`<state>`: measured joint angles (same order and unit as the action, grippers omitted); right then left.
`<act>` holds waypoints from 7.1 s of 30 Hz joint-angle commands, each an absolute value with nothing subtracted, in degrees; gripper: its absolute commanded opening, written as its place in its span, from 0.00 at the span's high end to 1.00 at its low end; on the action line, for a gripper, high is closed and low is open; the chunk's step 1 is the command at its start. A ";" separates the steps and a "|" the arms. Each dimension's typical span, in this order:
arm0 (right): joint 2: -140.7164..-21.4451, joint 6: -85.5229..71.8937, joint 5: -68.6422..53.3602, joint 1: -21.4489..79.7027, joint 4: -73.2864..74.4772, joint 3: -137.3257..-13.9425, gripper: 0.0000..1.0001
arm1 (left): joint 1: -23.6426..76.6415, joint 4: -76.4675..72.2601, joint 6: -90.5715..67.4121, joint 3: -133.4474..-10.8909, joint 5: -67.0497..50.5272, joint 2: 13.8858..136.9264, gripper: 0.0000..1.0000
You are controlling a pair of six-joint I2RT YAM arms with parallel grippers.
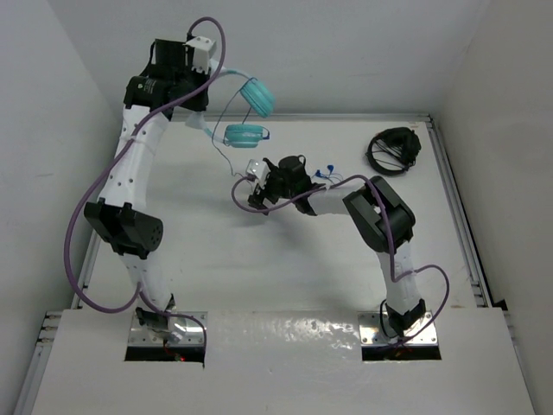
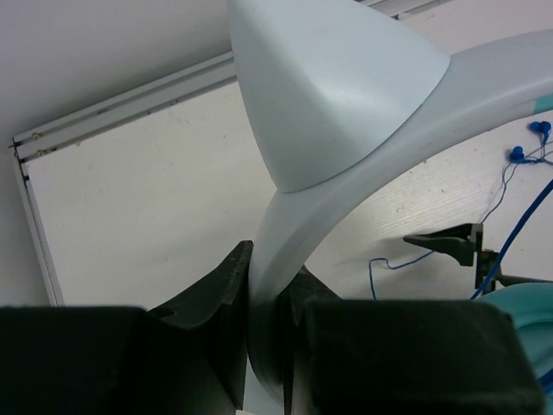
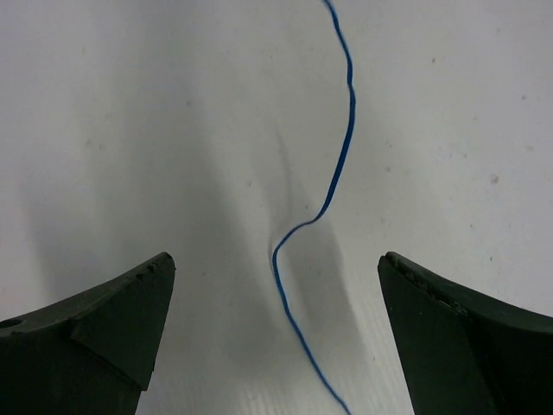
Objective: Wrap the headphones
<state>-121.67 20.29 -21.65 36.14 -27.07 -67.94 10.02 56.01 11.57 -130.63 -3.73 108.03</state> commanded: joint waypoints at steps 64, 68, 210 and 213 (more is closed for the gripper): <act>-106.61 -9.30 -26.25 27.95 32.25 -106.96 1.00 | 23.64 25.49 14.33 -97.02 25.40 112.59 1.00; -108.72 -24.12 -37.24 28.12 27.18 -105.83 1.00 | 23.03 23.12 11.43 -98.78 25.05 112.94 1.00; -110.48 -25.67 -16.98 32.87 -12.83 -75.24 0.72 | 17.49 47.10 3.08 -121.29 -7.38 112.94 1.00; -109.08 -24.79 -11.70 32.43 -12.13 -73.92 0.60 | 17.49 48.07 4.21 -118.93 -7.82 111.01 1.00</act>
